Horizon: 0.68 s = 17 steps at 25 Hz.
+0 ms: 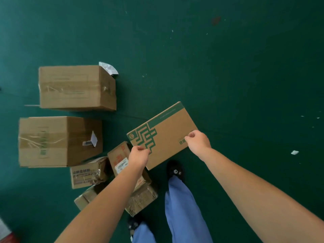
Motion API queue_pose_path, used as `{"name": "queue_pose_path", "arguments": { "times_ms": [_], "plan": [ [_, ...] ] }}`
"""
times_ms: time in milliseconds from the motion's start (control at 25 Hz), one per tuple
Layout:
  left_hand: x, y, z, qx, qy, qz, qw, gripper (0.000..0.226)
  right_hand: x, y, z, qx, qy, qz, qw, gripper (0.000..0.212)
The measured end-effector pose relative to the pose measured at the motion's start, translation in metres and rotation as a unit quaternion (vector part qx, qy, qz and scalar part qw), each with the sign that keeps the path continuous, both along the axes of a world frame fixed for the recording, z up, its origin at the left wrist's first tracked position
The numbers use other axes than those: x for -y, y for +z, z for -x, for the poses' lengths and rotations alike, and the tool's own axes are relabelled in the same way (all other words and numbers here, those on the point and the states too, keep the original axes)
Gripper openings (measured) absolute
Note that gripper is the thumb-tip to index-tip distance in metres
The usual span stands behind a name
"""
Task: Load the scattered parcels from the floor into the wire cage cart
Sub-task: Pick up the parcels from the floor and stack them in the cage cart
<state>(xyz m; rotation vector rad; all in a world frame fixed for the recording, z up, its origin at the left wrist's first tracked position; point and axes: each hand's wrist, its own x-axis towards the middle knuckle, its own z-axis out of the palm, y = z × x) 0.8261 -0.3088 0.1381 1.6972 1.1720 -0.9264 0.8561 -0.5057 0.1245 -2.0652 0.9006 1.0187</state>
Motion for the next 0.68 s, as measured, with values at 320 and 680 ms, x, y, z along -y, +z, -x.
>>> {"name": "queue_pose_path", "arguments": {
  "times_ms": [320,680],
  "plan": [
    [-0.013,-0.134,0.02,-0.056,0.146,-0.034,0.987,0.085,0.024,-0.139,0.002,-0.003,-0.006,0.08,0.997,0.088],
    [-0.016,-0.14,0.028,0.021,0.09,-0.007,0.996,0.088,0.033,-0.13,0.014,0.053,-0.06,0.097,0.992,0.086]
  ]
}}
